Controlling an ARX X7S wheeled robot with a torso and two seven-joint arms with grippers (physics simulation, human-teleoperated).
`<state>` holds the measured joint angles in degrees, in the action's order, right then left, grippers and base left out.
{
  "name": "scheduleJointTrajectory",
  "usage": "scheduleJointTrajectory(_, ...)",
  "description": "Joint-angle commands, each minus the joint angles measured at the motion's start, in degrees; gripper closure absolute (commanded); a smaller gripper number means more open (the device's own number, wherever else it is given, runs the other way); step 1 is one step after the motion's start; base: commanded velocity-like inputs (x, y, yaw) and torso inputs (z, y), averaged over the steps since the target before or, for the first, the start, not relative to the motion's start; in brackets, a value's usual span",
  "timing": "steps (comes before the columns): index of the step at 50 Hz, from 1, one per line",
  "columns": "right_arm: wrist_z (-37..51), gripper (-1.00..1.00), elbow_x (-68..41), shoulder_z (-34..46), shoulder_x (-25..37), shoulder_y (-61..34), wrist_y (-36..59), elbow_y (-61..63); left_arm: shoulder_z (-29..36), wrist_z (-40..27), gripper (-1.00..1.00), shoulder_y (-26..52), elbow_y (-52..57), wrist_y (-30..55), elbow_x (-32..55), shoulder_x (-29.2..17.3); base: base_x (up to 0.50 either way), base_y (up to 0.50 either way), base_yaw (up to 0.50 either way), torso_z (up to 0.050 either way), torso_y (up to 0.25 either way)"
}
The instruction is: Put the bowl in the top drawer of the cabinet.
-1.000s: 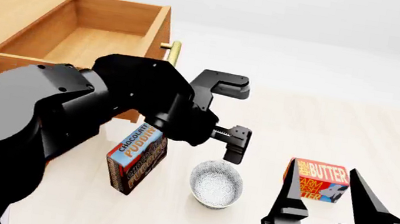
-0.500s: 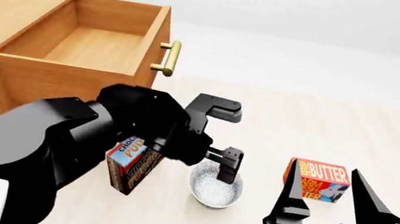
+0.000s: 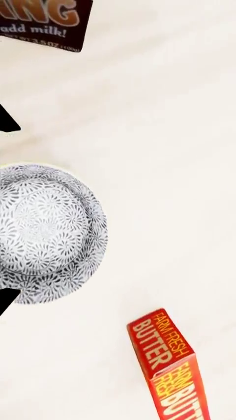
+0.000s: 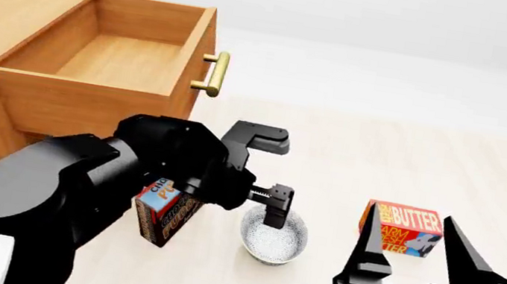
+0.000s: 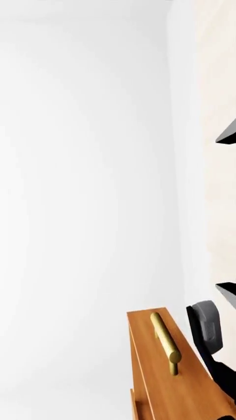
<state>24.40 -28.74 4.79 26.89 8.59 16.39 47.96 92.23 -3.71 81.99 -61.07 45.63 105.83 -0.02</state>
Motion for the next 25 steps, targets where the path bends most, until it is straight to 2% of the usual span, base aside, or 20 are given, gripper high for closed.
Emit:
scheduleJointTrajectory(1, 0.16, -1.00, -0.04, 0.07, 0.19, 0.11, -0.17, -0.11, -0.24, 0.57, -1.00, -1.62, -0.64, -0.84, 0.14, 0.02, 0.00, 0.00, 0.00, 0.000, 0.000)
scheduleJointTrajectory(25, 0.00, -1.00, -0.28, 0.07, 0.52, -0.11, -0.89, -1.34, 0.15, -0.04, -1.00, -3.96, -3.06, -2.89, 1.25, 0.02, 0.00, 0.00, 0.00, 0.000, 0.000)
